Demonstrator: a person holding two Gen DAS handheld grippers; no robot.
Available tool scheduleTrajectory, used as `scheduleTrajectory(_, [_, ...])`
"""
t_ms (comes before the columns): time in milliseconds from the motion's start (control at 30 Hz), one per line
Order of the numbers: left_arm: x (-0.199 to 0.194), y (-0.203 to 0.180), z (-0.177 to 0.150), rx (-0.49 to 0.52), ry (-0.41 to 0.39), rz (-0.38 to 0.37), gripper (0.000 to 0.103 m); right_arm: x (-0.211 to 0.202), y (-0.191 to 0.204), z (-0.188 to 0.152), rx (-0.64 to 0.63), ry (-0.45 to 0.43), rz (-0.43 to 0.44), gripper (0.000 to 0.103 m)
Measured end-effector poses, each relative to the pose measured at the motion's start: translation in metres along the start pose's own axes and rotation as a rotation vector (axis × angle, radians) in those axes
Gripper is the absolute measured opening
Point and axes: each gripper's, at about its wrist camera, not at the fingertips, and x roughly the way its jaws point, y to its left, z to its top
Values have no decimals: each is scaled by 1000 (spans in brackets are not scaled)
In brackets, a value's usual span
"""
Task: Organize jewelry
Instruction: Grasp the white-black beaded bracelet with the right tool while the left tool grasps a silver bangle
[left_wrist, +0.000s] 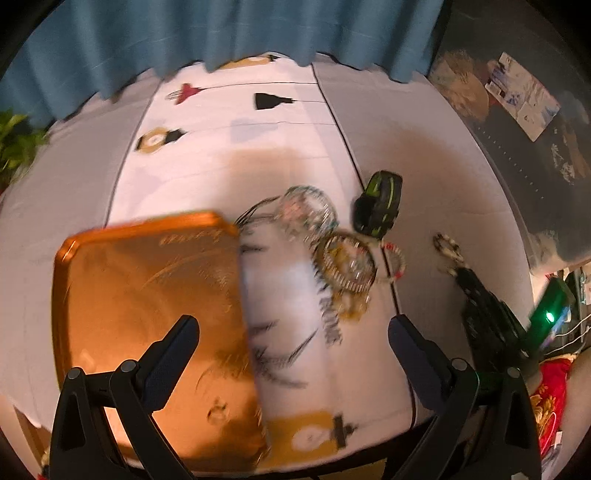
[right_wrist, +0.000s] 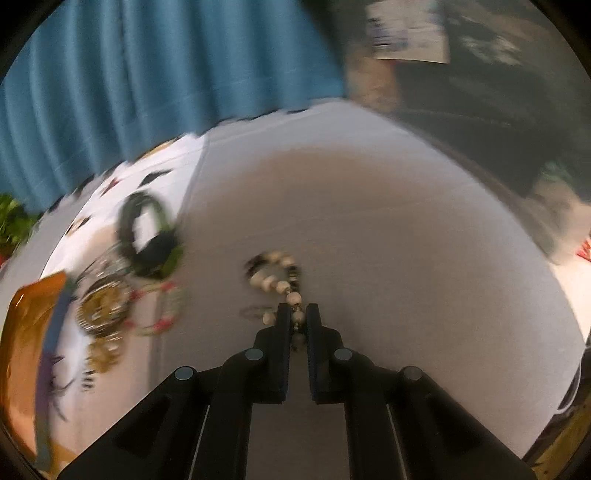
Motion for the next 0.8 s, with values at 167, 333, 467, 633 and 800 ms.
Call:
scheduleTrajectory(167, [30, -14, 29, 6, 43, 7, 99, 2, -25, 5, 43, -22, 25, 9])
scheduleTrajectory(333, [62, -13, 42, -13, 134, 11, 55, 0, -31, 6, 49, -26, 56, 8])
scheduleTrajectory(467, [74, -12, 44, -24, 152, 1, 35, -3, -35, 4, 62, -26, 83, 8])
scheduleTrajectory(633, [77, -11, 42, -44, 135, -5, 18, -5, -37, 2, 64, -27, 92, 8])
scheduleTrajectory(800, [75, -3, 48, -45, 110, 8, 18, -6, -35, 3, 59, -29, 85, 8])
